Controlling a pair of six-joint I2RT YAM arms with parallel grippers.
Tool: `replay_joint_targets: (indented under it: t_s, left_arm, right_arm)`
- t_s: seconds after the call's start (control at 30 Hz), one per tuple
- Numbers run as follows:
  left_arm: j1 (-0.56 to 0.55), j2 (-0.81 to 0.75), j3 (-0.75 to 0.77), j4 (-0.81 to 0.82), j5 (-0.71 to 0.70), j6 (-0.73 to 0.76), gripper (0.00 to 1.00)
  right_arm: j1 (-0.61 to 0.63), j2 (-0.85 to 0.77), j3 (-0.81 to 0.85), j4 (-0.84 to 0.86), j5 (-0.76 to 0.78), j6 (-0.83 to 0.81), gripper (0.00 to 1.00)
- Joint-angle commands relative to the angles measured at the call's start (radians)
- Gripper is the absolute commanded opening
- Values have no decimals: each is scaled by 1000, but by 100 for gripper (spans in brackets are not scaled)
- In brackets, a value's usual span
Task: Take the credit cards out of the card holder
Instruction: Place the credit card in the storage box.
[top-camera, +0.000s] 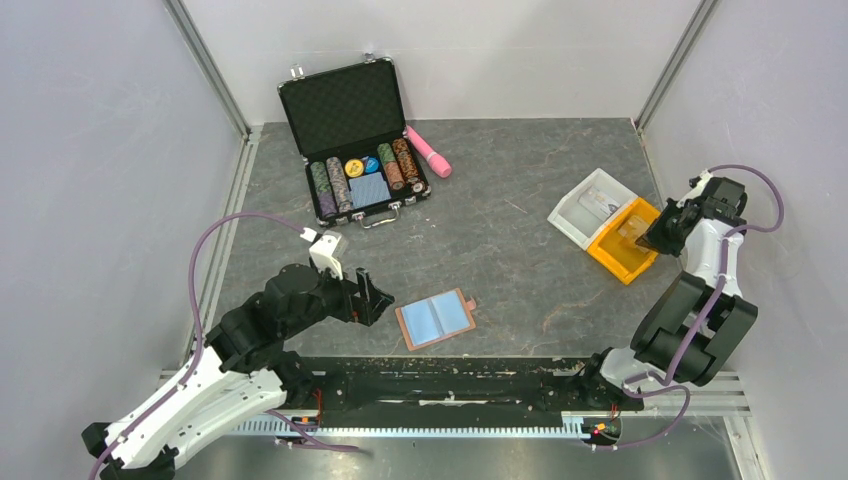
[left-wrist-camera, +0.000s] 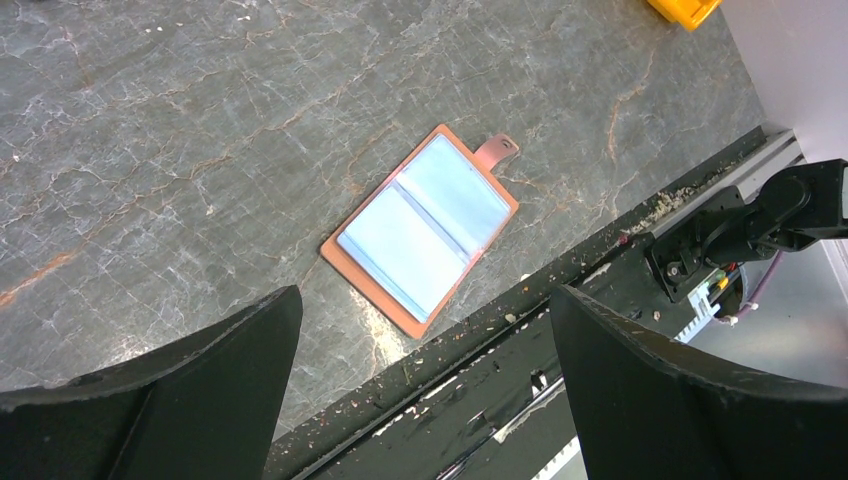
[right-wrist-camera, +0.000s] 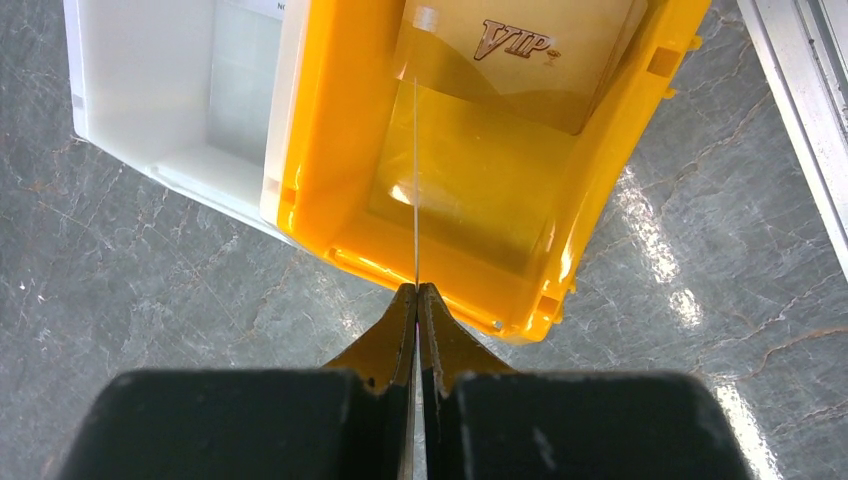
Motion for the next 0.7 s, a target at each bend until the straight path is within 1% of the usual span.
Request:
replay_joint_targets:
  t_s: [0.0, 0.37, 0.47, 0.67]
  left_arm:
    - [-1, 2, 16, 18, 2, 46, 100]
    - [0, 26, 20, 12, 12, 49, 100]
    - [-1, 25, 19, 16, 23, 51, 100]
    - [-1, 24, 18, 16, 24, 47, 100]
  right_arm:
    - [-6, -11, 34, 30, -1, -17, 0]
    - [-5, -82, 5, 5, -16, 0, 0]
    - [-6, -85, -4, 0, -11, 3, 0]
    - [-3, -82, -41, -13, -58, 9, 0]
